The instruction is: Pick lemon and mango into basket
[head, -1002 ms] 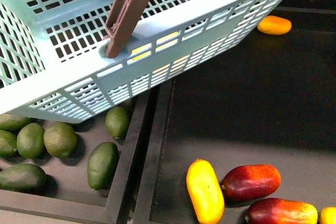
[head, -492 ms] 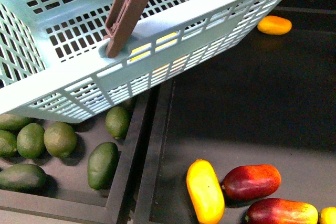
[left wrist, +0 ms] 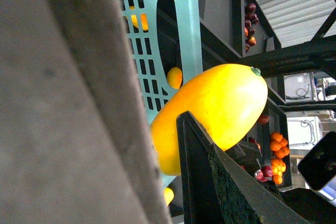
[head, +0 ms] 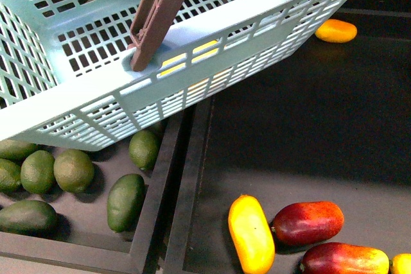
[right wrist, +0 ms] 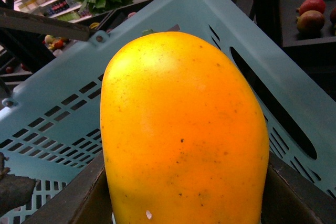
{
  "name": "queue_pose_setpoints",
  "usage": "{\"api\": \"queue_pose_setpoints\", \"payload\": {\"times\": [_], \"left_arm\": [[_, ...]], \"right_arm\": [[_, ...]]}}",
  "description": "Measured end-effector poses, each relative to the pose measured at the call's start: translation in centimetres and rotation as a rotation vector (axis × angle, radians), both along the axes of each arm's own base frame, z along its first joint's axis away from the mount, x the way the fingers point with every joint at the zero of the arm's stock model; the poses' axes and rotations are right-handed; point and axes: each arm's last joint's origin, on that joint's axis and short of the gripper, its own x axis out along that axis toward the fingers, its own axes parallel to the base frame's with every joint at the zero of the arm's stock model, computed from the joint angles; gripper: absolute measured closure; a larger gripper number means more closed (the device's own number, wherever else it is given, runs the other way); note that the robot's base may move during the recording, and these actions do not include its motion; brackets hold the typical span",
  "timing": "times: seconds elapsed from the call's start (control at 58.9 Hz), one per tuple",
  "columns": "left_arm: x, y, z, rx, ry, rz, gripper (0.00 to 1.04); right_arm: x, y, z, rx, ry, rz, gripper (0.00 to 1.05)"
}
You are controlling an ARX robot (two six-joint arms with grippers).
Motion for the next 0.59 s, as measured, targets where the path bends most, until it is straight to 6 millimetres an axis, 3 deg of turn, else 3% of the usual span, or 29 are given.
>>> {"api": "queue_pose_setpoints", "payload": {"times": [0.102, 0.289, 0.475, 0.594], "left_arm": [[0.0, 0.0, 0.0, 0.000, 0.000, 0.001, 0.76], [0.0, 0.0, 0.0, 0.000, 0.000, -0.001, 0.76], [0.0, 0.0, -0.1, 0.002, 0.002, 0.003, 0.76], [0.0, 0.0, -0.1, 0.002, 0.002, 0.004, 0.76]], "right_arm": [[0.0, 0.1, -0.2, -0.005, 0.013, 0.002, 0.36], [0.1, -0.4, -0.1, -0.003, 0.023, -0.014, 0.08], [-1.3, -2.7, 0.6, -0.011, 0.026, -0.059, 0.09], [-3.9, -5.9, 0.9, -0.035, 0.047, -0.163, 0.09]]}}
